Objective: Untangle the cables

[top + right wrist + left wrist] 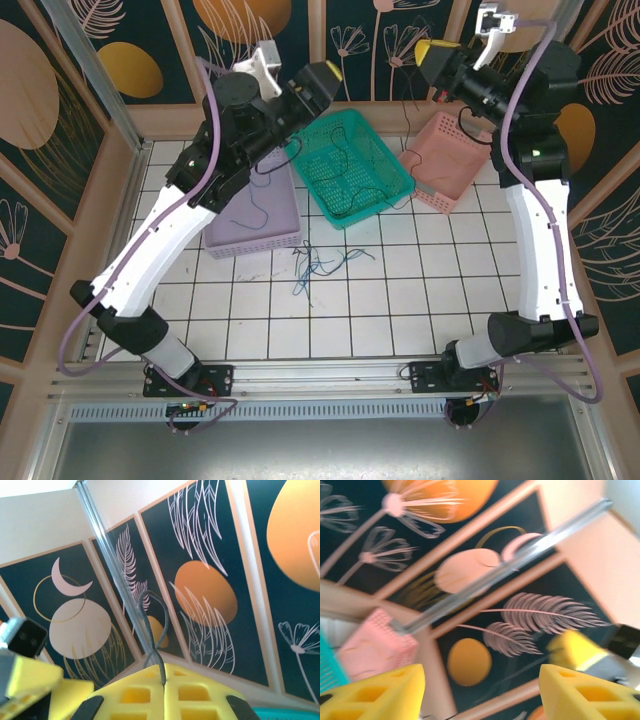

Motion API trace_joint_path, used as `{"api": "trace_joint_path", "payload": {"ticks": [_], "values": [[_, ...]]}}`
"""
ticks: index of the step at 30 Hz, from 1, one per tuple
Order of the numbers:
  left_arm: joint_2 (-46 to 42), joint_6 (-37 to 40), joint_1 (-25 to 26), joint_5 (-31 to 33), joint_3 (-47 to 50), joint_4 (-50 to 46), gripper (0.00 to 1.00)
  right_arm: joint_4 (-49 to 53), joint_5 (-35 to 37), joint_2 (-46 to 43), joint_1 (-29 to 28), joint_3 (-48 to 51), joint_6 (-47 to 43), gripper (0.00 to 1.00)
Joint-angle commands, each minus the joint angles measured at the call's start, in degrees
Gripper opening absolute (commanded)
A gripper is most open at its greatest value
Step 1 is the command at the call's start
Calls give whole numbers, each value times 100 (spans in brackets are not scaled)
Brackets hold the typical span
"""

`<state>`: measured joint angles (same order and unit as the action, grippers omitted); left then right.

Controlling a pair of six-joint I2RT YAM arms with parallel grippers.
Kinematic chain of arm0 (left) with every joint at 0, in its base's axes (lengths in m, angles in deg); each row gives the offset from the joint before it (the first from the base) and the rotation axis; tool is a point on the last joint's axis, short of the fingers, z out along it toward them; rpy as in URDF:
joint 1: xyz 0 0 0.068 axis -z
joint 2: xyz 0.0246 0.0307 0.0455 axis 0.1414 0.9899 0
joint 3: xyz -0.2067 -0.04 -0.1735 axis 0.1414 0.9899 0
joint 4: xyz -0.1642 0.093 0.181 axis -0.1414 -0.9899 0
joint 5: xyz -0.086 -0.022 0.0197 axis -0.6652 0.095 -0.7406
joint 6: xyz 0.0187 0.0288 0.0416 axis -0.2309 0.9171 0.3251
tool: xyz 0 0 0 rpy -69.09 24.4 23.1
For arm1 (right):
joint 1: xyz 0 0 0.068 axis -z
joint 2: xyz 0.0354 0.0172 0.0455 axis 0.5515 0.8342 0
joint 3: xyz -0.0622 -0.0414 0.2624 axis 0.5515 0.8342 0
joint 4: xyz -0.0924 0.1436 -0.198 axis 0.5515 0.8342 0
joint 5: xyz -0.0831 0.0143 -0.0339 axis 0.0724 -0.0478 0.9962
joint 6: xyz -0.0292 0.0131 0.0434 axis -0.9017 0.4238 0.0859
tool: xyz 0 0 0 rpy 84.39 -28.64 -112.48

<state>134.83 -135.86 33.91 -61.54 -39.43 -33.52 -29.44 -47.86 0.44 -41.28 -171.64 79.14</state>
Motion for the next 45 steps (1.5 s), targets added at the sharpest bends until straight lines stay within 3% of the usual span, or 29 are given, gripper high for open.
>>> {"api": "trace_joint_path", "payload": {"ticks": [1,6,13,21,31,39,45], "values": [[408,-384,-12,-920,-472,548,58,-84,-360,14,34,6,126,0],[899,-1640,-54,-1470,-584,952,61,63,-427,-29,-1,192,17,0],[868,-3542,-47,-1402,-90,1799,64,14,-344,-264,-64,756,-172,0],[508,-5121,-55,-1472,1048,2562,63,-99,-145,-478,-267,1248,-429,0],[480,-5522,-64,-1271,1216,2665,62,6,-93,-605,-621,1610,-754,0],[597,-5297,-323,-1239,1030,2432,43,17,-53,-907,-739,2017,-777,0],[635,-4878,-647,-1264,908,2096,41,-2,-163,-1054,-802,2167,-686,0]]}}
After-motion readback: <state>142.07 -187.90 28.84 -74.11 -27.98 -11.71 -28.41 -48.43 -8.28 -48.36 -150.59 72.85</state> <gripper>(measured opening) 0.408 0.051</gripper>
